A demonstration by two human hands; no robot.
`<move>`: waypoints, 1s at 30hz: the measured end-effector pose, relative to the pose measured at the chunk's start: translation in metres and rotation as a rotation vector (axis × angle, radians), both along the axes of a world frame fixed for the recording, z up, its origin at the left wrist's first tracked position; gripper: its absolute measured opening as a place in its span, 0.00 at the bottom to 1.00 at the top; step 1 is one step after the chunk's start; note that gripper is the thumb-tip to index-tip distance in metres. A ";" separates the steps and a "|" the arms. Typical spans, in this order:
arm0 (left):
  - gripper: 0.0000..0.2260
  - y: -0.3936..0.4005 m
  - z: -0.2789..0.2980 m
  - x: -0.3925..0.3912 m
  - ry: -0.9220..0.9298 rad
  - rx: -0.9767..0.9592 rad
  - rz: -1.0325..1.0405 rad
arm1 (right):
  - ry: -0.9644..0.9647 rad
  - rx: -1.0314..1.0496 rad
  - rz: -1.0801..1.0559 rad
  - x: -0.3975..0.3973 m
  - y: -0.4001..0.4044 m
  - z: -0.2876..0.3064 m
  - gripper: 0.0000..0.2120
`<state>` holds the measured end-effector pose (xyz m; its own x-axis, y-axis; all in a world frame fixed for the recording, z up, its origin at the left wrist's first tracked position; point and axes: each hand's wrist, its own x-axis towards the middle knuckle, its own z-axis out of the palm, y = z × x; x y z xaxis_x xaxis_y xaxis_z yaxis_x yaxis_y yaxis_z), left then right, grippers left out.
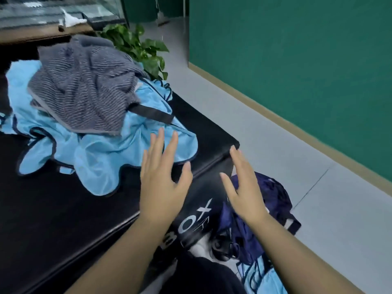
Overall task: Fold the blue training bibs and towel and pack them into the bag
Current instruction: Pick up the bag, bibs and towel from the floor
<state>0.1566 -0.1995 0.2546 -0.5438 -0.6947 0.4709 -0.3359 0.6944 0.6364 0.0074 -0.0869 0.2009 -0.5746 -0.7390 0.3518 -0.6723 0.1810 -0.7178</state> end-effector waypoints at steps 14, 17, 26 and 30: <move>0.37 0.130 -0.157 -0.120 -0.424 0.448 -0.324 | -0.389 0.184 -0.394 -0.046 0.141 -0.143 0.38; 0.38 0.132 -0.188 -0.124 -0.659 0.419 -0.438 | -0.450 0.267 -0.443 -0.042 0.165 -0.185 0.38; 0.35 0.118 -0.264 -0.160 -0.907 0.299 -0.621 | -0.562 0.556 -0.559 -0.034 0.217 -0.278 0.40; 0.33 0.115 -0.293 -0.181 -1.031 0.229 -0.695 | -0.566 0.687 -0.602 -0.036 0.227 -0.319 0.47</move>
